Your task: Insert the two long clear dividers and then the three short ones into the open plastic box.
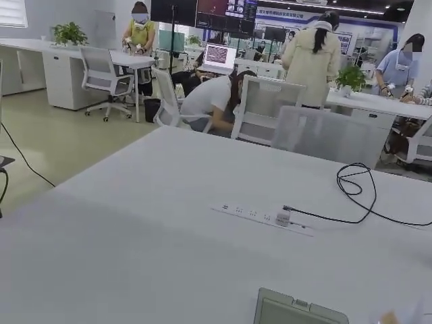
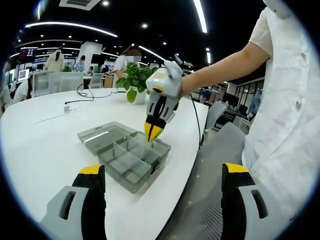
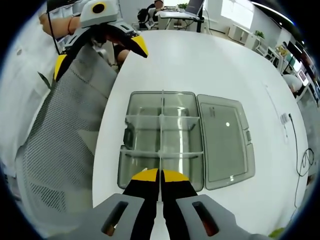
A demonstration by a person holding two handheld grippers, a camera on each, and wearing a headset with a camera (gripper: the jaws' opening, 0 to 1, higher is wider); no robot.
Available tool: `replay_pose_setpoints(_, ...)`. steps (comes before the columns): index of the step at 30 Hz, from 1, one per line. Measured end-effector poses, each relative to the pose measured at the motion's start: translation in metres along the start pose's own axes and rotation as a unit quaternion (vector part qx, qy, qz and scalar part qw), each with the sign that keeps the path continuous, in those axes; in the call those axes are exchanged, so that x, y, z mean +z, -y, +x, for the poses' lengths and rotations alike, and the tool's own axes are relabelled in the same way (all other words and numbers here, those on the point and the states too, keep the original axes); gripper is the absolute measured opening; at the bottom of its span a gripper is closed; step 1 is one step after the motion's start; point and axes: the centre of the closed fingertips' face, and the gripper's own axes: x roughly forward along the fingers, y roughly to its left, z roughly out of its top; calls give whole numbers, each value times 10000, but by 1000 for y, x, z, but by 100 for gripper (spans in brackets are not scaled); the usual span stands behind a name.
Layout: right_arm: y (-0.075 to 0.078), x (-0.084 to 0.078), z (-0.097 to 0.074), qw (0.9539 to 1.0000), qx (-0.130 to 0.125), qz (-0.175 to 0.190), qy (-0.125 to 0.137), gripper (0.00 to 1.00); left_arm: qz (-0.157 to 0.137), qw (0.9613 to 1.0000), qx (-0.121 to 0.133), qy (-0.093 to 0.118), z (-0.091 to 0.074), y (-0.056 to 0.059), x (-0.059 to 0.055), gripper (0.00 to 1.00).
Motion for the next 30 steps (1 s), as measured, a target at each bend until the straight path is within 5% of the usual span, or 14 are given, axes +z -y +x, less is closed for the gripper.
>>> replay_pose_setpoints(30,-1,-6,12,9997,-9,-92,-205,3,13,10000,-21,-43,-2,-1,1,98)
